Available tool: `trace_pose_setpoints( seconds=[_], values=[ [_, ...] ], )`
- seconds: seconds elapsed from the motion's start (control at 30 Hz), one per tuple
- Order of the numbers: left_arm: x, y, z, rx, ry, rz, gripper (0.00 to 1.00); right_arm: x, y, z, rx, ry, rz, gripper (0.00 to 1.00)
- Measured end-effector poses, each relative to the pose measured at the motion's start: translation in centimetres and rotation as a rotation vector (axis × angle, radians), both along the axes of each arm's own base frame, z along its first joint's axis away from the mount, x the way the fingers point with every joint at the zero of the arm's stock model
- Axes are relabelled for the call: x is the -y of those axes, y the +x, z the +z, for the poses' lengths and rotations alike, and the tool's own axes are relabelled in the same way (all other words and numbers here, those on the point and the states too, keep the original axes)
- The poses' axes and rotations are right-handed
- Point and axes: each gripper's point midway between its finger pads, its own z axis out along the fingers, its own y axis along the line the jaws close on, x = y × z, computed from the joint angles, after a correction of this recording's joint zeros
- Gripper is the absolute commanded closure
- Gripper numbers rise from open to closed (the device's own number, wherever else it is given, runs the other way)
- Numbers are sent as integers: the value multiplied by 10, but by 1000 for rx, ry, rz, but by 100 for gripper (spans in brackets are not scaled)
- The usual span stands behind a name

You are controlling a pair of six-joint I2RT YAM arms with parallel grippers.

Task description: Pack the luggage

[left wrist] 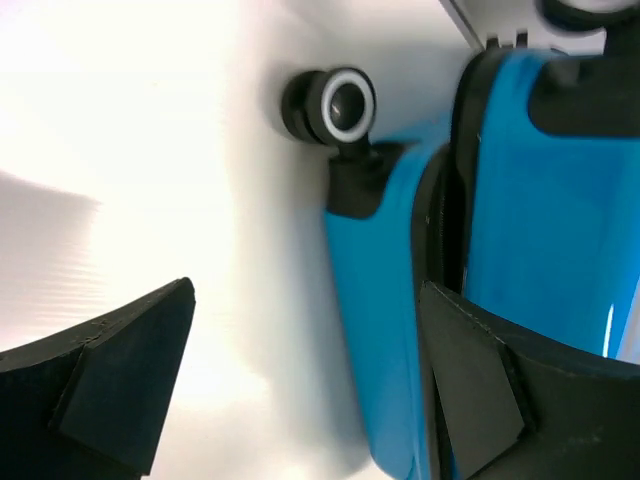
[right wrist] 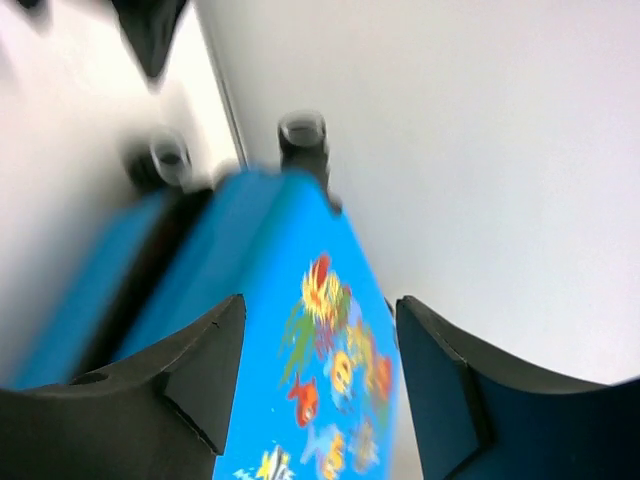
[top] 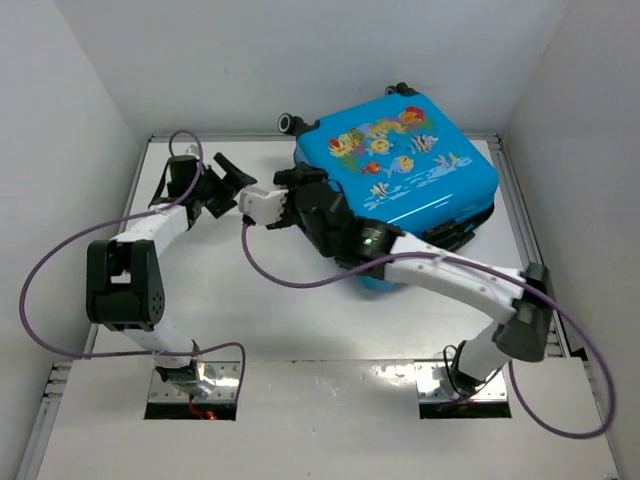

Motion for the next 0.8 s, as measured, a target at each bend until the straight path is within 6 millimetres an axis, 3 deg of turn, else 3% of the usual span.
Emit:
trace_pose_setpoints(
  seconds=[0.1,0.17,0.23,0.3,0.4,0.53,0.63,0.73,0.8],
  values=[
    [-10,-6,-1,-2,28,12,0,-1,-28,58,-37,209,53,40],
    [-9,-14,-10,-26,47,-2,0,19,-26,100,-39,352,22,45],
    [-7,-23,-22,-60,73,-16,0,54,-7,130,-18,470,-64,51],
    [-1,-33,-31,-86,127,-36,0,110,27,141,11,549,-217,54],
    [21,-44,-29,-72,202,-87,1,220,83,121,35,603,-538,59],
    [50,-57,-24,-42,272,-153,1,346,121,61,26,597,-890,62],
    [48,-60,-30,-61,315,-146,1,413,127,20,13,575,-1071,63],
    [41,-61,-36,-85,349,-124,1,463,135,-11,11,581,-1201,63],
    [37,-59,-36,-91,361,-112,1,487,140,-29,-7,592,-1260,63]
  ],
)
